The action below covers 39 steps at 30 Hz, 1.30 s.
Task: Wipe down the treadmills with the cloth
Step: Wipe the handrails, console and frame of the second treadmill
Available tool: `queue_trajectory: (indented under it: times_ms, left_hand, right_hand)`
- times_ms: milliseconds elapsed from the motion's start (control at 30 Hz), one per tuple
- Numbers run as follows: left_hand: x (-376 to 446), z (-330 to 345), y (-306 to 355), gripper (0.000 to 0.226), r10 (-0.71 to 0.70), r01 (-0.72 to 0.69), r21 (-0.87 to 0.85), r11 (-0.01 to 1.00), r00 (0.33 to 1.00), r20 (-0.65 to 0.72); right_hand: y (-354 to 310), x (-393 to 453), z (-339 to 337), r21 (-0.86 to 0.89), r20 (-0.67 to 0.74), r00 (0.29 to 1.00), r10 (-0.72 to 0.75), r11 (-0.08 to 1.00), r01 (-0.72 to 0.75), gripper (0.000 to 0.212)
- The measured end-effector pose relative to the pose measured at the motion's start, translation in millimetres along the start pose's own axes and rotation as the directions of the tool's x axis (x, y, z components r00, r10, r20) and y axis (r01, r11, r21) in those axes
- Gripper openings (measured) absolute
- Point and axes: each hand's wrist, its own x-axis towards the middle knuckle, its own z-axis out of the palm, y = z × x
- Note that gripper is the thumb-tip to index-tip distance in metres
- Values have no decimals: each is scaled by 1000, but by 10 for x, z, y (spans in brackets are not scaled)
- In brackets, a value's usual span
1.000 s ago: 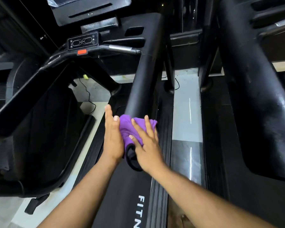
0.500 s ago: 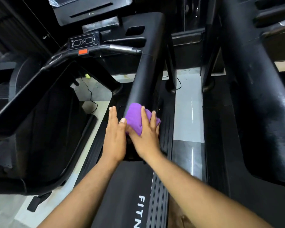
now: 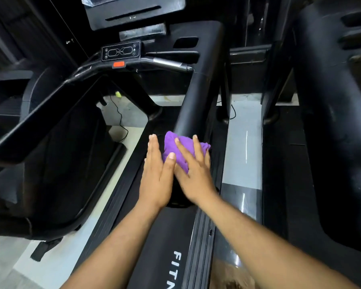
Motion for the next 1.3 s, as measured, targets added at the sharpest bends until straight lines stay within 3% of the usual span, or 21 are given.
queue_trajectory:
  times_ms: [167,233,400,533,667,767,900,1000,1133,1300]
  left_hand:
    - [62,-20,26,92,12,-14,91,996,1000,29]
    - [14,-29,42,93,29,-35,121,992,998,50]
    - [-36,-72,37,95,11,-11,-4,1000,999,45]
    - [-38,-81,15,94,12,-11,-31,999,998,54]
    - [9,-99,11,90,30,-32,31,999,998,59]
    - [9,-64,-28,89,53,-57,60,997,996,74]
    - [48,-15,-50,95,69,-82,148,986,993,95]
    - [86,-14,-58,107,56,-95,297,950,989,137]
    - [61,1,-32,104,21,-82,388,918,987,160]
    - [55,-67,19,121,-34,-36,319,947,976,214]
  right_hand:
    - [-65,1015,-216,-23,-42,990,134,991,-135,55]
    - [-78,849,-181,-17,-39,989,144,989,-145,57]
    - [-64,-394,100,116,-59,998,-15,993,22,54]
    - [-15,-70,72,154,-72,996,51,987,-39,53]
    - [200,413,-46,452,-138,964,229,880,-144,60]
    - [245,78,50,579,-113,936,333,788,-210,77]
    - [247,-379,301,434,-165,929,332,870,-234,73]
    - [264,220,154,414,-166,948,273,891,-184,72]
    - [430,1042,-139,501,-148,853,500,782,-371,93]
    - [64,336,26,171,-159,973,168,975,-141,78]
